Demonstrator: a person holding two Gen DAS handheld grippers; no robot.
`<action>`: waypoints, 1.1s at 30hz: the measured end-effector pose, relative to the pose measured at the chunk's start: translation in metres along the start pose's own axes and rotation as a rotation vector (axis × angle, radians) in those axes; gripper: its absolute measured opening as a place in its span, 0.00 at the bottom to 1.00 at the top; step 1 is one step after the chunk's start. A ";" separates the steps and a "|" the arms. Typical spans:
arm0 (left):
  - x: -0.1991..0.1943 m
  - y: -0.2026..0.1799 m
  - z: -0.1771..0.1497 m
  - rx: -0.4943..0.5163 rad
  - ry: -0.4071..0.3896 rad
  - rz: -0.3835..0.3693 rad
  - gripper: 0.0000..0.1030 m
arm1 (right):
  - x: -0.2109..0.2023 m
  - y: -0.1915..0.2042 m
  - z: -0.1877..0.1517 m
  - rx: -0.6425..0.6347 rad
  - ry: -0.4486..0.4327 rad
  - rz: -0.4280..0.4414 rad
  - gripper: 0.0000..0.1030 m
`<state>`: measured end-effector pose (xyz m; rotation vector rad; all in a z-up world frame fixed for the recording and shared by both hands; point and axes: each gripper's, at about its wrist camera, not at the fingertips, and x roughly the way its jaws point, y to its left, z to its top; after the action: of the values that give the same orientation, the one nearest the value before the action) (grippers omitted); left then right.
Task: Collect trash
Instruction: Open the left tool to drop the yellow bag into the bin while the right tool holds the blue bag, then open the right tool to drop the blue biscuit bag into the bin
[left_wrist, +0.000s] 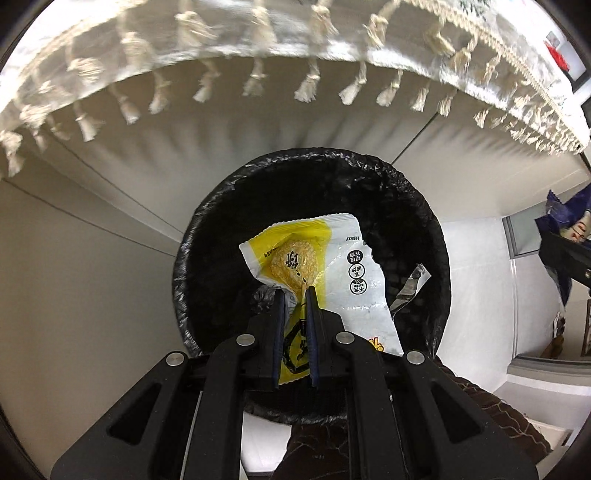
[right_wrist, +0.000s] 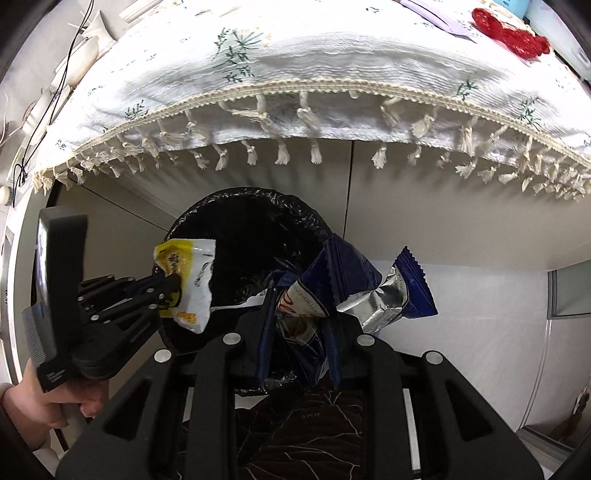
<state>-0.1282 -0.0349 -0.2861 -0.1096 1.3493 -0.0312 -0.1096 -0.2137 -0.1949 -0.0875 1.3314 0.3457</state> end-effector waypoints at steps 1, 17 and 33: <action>0.003 -0.002 0.001 0.007 -0.001 0.001 0.10 | 0.000 0.000 0.000 0.003 0.000 -0.001 0.22; 0.010 -0.017 0.003 0.024 -0.029 0.000 0.59 | 0.001 -0.004 -0.001 0.019 0.005 -0.004 0.22; -0.053 0.021 -0.007 -0.073 -0.135 -0.007 0.94 | 0.046 0.024 0.012 -0.028 0.041 0.037 0.22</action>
<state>-0.1470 -0.0103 -0.2381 -0.1748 1.2150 0.0192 -0.0967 -0.1787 -0.2330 -0.0938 1.3700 0.3961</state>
